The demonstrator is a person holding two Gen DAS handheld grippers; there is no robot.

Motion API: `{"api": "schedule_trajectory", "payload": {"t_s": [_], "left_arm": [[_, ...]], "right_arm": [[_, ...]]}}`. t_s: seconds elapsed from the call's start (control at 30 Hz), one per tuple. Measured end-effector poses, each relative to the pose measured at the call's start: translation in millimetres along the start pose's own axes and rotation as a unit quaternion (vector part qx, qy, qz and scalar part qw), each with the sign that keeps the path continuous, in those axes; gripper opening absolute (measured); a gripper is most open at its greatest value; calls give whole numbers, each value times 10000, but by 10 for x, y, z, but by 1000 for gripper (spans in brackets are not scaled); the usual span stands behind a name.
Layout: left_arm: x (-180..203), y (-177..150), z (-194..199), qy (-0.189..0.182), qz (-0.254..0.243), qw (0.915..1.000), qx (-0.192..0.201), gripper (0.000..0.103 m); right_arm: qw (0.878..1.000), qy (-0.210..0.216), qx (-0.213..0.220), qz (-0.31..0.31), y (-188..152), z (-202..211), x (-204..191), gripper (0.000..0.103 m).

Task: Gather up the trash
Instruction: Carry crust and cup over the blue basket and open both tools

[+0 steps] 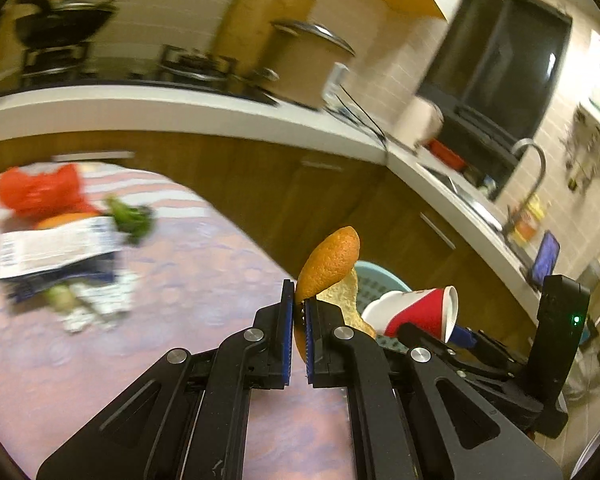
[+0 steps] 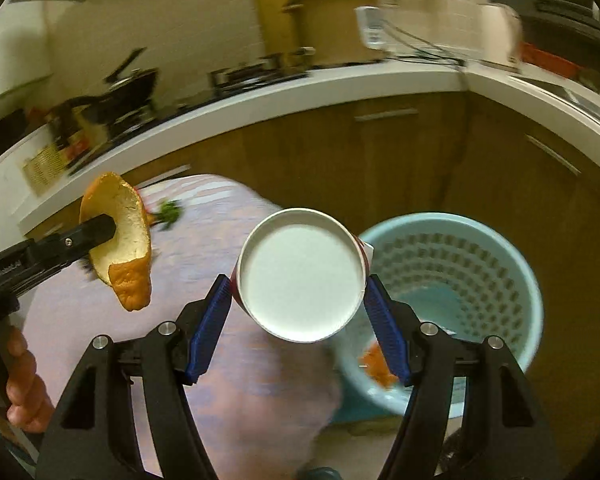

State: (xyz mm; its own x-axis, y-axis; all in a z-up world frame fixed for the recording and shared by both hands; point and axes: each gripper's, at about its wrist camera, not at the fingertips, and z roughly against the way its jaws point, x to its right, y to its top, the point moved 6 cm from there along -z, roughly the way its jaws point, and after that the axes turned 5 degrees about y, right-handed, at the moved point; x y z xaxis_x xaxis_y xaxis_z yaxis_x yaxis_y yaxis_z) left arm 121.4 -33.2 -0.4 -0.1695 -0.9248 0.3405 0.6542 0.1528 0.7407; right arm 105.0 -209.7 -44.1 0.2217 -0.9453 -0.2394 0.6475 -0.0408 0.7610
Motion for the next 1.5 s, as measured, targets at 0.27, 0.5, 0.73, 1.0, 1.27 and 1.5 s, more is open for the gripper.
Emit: {"api": "schedule_trajectory", "payload": {"t_s": [0.27,0.5,0.73,1.0,1.27,1.5], "left_arm": [[546,-85,-701,-292,-404,9976,-479,3],[794,-205,-1188,-409,-589,9936,-874,3],[864,-366,-1433,-322,-759,9896,-1178,23],[773,-376,-1388,-362,-637,9904,-1172,38],[817,-403,-1366,-599,-632,9886,-1230,50],[798,-560,-1520,-708,-545,9829,-1613,54]], "right_arm": [[9961,-677,-142,-548,-85,-108,792,64],[9887,-971,-548,-999,-296,-284,1291,65],[9849,-1094,-680,-1154,-381,-370,1460,66],[9822,-1170,-706,-1292,-395,-347,1469,71],[9830,-1185,-573,-1280,-342,-245,1404,71],[9813,-1235,-465,-1399,-326,-130,1469,71]]}}
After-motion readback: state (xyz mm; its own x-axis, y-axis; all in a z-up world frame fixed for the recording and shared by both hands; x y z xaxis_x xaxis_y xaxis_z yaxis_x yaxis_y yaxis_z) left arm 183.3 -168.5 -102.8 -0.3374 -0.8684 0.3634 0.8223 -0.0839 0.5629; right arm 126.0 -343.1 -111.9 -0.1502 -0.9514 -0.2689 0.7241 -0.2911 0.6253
